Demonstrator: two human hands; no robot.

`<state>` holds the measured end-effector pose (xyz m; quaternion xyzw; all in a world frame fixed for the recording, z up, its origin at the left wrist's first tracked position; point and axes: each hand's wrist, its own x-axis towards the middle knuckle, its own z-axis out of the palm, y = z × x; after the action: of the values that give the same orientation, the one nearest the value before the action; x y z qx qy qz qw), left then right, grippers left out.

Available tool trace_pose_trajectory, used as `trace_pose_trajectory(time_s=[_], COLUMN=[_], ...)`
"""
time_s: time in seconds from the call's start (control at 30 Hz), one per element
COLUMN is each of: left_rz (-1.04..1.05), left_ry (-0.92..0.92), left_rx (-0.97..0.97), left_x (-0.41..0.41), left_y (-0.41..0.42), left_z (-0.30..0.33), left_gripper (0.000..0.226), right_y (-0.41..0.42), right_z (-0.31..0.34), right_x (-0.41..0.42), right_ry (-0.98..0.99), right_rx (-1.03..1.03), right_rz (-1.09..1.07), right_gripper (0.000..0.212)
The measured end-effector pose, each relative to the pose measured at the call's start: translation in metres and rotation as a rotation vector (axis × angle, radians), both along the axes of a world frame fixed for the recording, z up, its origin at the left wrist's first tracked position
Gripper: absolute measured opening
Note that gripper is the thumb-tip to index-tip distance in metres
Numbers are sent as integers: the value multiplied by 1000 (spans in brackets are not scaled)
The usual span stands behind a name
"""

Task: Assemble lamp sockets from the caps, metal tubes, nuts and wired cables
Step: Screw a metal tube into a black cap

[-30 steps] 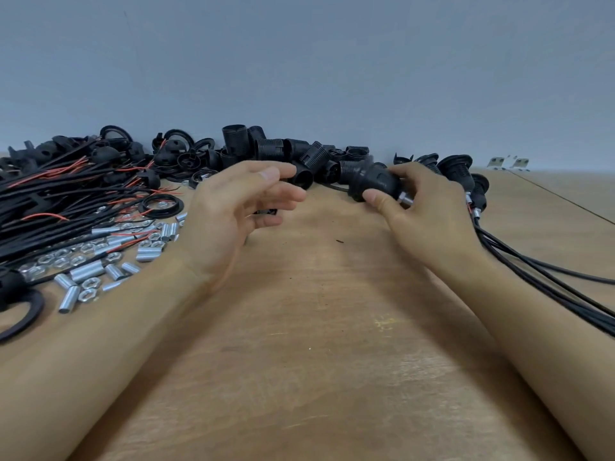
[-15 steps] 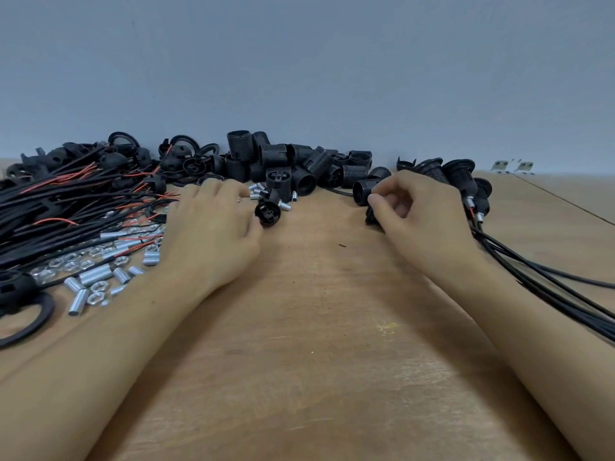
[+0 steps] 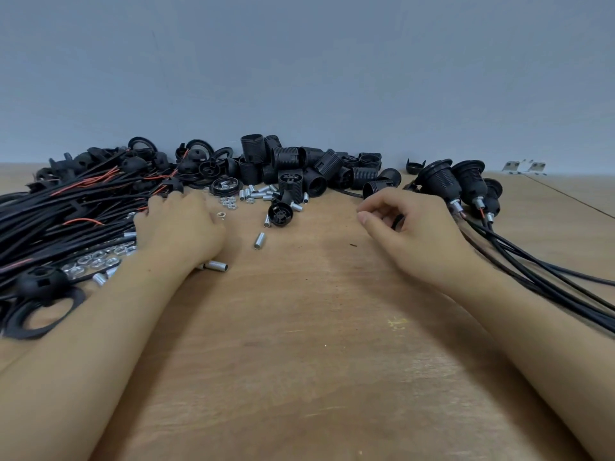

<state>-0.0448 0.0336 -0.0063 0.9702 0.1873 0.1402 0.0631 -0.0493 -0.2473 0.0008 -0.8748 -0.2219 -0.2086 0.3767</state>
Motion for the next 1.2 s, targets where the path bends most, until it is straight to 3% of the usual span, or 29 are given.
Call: trace_pose_trajectory(time_s=[0.17, 0.43, 0.63, 0.87, 1.2], left_rz=[-82, -151, -237, -382, -689], left_ry=[-77, -219, -73, -134, -91], left_rx=[-116, -90, 32, 24, -185], left_x=[3, 6, 6, 2, -14], left_y=[3, 4, -7, -11, -41], left_z=[1, 0, 0, 5, 6], left_gripper=[29, 19, 21, 7, 6], right_y=[0, 3, 10, 30, 27], right_z=[-1, 0, 0, -1, -2], right_x=[0, -3, -7, -20, -18], right_ry=[24, 36, 41, -74, -32], right_rx=[8, 2, -73, -209, -225], right_rz=[11, 42, 83, 205, 211], right_gripper=[7, 11, 7, 6, 9])
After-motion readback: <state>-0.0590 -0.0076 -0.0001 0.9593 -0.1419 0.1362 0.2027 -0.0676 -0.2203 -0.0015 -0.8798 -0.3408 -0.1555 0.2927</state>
